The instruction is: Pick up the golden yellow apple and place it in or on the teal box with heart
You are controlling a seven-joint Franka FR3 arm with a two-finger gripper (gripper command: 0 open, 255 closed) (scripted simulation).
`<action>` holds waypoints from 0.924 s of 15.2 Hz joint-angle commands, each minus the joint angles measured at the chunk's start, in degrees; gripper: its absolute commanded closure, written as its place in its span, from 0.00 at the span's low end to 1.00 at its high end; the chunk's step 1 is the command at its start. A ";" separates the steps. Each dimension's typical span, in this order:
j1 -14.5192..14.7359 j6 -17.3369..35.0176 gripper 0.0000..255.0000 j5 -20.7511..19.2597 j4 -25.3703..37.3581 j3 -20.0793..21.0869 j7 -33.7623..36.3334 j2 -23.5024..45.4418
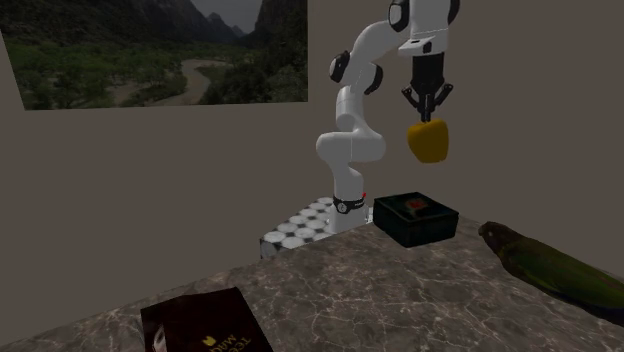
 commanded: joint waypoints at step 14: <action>0.86 8.77 1.00 2.05 -12.83 2.32 -2.21 -3.89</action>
